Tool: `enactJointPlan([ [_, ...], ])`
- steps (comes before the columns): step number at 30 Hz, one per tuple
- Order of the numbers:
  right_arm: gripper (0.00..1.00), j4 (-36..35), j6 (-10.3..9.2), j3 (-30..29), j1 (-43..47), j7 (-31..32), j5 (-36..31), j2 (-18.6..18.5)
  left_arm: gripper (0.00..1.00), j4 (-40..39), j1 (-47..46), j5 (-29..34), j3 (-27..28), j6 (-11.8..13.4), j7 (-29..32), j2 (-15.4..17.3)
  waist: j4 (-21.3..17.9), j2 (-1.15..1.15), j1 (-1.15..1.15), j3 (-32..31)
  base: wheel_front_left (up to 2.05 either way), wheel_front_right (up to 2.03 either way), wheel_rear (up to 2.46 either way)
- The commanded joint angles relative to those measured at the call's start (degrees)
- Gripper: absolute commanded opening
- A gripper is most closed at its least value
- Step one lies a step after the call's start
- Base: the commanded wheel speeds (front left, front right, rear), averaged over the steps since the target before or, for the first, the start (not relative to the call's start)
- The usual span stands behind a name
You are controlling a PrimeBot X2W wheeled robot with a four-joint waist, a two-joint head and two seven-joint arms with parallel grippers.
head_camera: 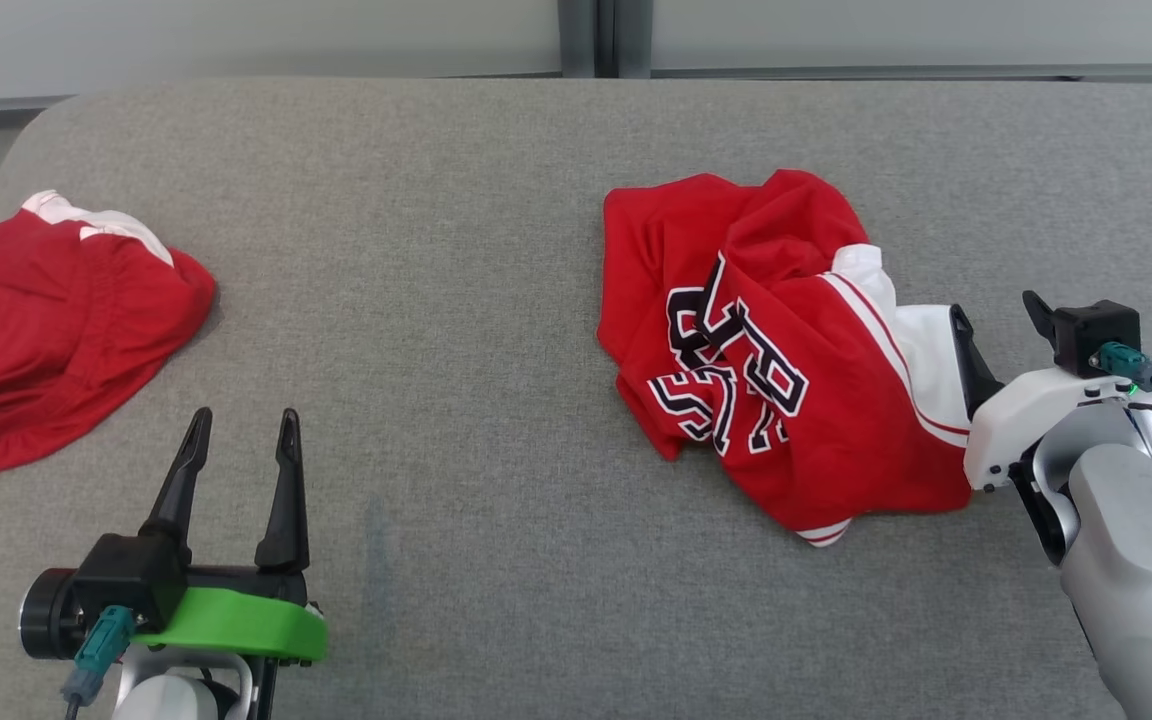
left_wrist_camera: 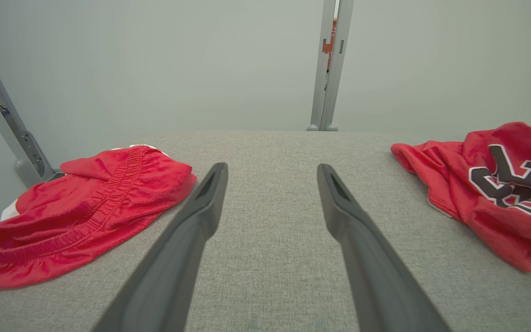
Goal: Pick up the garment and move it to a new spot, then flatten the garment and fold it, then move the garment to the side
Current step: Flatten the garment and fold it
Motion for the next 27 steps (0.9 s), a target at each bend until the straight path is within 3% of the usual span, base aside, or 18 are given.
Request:
enactJointPlan([
  [1, 1.0, 1.47, -0.06, 0.29, -1.07, -0.32, 0.71, -0.27, 1.0, 0.1, -1.15, -0.13, -0.13, -0.14, -0.05, -0.22, 1.58, 0.0, 0.0, 1.69, 0.0, 0.0, 0.0],
  [10, 1.0, 9.69, -0.06, 3.7, -3.21, -0.54, 3.33, 0.34, 1.0, 0.97, -2.22, -0.43, -0.99, -0.14, -0.05, -0.47, 2.9, 0.0, 0.0, 2.22, 0.0, 0.0, 0.0],
  [11, 0.64, 10.49, -0.06, 4.02, -3.34, -0.5, 3.76, 0.45, 1.0, 1.08, -2.28, -0.47, -1.07, -0.14, -0.05, -0.49, 3.02, 0.0, 0.0, 2.17, 0.0, 0.0, 0.0],
  [12, 0.0, 11.42, -0.06, 4.28, -3.47, -0.51, 4.54, 0.68, 1.0, 1.25, -2.28, -0.5, -1.12, -0.14, -0.05, -0.49, 3.16, 0.0, 0.0, 2.04, 0.0, 0.0, 0.0],
  [19, 0.0, 11.16, -0.08, 4.78, -5.12, -0.61, 7.36, -1.05, 1.0, 1.81, -0.7, -0.19, -0.58, -0.14, -0.05, -0.59, 3.43, 0.0, 0.0, 0.24, 0.0, 0.0, 0.0],
  [27, 0.0, -1.08, -0.08, 4.47, -6.81, -0.64, 6.53, -2.88, 1.0, 1.5, 0.8, 0.19, 0.27, -0.14, -0.05, -0.84, 2.86, 0.0, 0.0, -2.53, 0.0, 0.0, 0.0],
])
